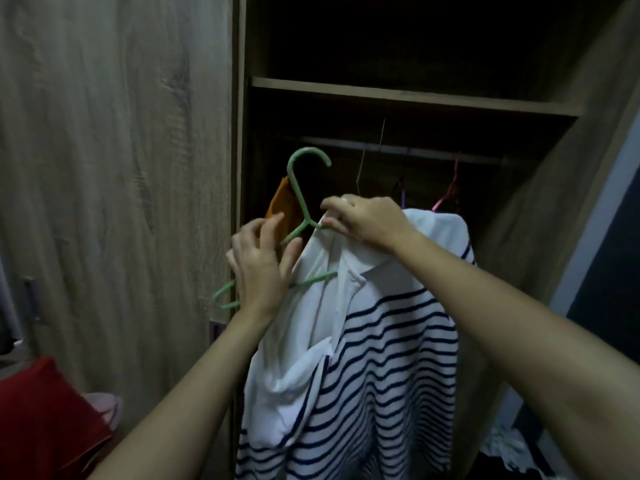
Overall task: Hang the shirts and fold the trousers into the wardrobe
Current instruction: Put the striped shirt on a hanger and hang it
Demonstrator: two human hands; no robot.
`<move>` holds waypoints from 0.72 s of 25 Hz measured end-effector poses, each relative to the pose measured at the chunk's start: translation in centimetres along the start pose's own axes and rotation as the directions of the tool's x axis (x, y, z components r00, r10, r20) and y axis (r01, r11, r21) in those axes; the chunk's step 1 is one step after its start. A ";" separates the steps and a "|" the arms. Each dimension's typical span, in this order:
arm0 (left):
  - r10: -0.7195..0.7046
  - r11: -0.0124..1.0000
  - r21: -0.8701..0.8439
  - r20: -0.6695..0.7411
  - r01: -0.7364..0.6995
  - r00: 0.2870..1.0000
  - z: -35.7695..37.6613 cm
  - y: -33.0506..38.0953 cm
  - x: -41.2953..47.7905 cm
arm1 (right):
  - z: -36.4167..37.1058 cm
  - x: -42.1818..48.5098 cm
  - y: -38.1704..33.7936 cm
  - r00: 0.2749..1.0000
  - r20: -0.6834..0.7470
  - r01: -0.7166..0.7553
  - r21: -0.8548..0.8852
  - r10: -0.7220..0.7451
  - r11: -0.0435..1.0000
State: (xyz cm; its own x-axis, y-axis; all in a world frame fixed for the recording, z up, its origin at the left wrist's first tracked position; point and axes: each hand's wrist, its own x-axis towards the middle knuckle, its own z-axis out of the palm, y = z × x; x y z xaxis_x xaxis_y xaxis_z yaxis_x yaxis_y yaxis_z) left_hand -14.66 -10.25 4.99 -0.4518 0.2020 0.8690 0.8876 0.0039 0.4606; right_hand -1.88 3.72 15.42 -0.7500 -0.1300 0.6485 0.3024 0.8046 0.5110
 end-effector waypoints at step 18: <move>-0.471 0.880 0.356 0.583 0.314 0.662 1.2 -6.7 3.7 | -1.7 -9.4 3.8 0.910 0.369 -0.159 -0.106 0.187 0.982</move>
State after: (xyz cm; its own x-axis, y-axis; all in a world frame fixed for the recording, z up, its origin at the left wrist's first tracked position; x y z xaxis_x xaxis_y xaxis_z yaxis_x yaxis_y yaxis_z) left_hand -22.22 -8.39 4.91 -0.6650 0.7030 0.2524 0.6717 0.4151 0.6137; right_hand 7.31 7.05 12.25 -0.8431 0.2462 0.4780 0.4785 0.7490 0.4583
